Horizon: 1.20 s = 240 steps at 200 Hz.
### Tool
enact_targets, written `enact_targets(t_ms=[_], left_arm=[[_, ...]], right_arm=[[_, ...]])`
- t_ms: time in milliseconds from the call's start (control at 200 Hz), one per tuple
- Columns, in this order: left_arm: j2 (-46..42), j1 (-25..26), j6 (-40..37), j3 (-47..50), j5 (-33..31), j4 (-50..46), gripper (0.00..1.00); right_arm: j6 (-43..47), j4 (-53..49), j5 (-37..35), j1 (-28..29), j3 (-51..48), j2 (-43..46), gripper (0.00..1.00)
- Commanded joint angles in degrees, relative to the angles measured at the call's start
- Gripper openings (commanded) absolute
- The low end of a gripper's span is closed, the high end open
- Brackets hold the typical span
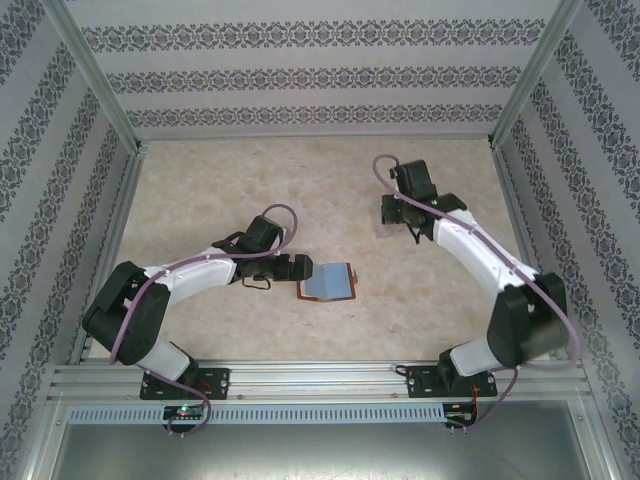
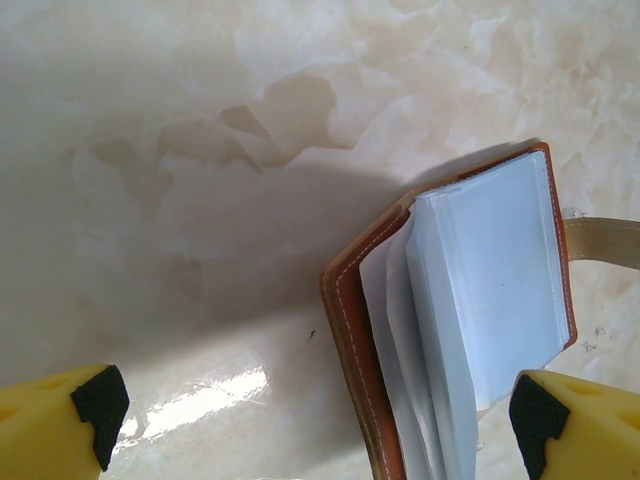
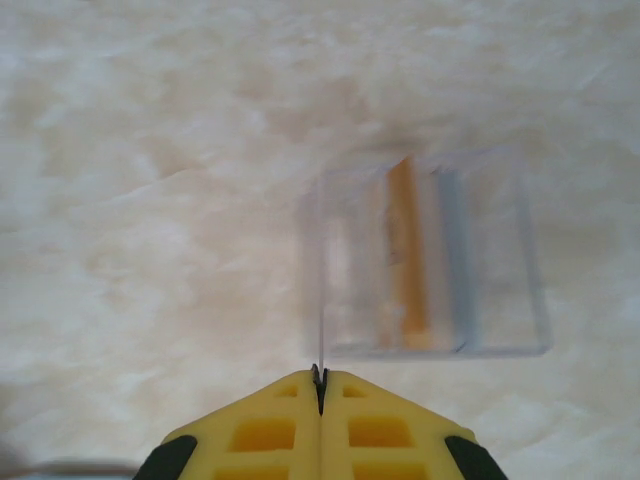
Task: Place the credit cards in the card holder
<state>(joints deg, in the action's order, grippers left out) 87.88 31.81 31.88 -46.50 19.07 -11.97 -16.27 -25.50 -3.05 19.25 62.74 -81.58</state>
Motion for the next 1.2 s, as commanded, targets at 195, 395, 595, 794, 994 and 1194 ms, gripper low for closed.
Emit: enact_targets(t_ms=[195, 395, 595, 794, 994, 1194], left_arm=[[3.46, 0.27, -1.90, 0.18, 0.32, -0.10, 0.93], [5.23, -0.16, -2.26, -0.84, -0.61, -2.38, 0.68], [6.27, -0.26, 0.08, 0.11, 0.72, 0.68, 0.56], [9.05, -0.25, 0.44, -0.06, 1.53, 1.10, 0.52], [10.34, -0.26, 0.38, -0.27, 1.68, 0.58, 0.47], [11.31, -0.26, 0.24, -1.03, 1.46, -0.62, 0.40]], right_arm=[[-29.81, 26.36, 17.85, 12.20, -25.54, 11.66, 0.00], [-35.67, 34.20, 13.66, 18.81, -30.92, 10.24, 0.00], [-38.23, 40.98, 15.31, 21.03, -34.19, 7.10, 0.00], [-38.62, 43.08, 14.66, 22.93, -35.45, 3.23, 0.00], [-40.69, 44.51, 13.79, 23.97, -37.23, 1.77, 0.00], [-42.72, 44.75, 10.97, 24.46, -39.01, 3.97, 0.00]])
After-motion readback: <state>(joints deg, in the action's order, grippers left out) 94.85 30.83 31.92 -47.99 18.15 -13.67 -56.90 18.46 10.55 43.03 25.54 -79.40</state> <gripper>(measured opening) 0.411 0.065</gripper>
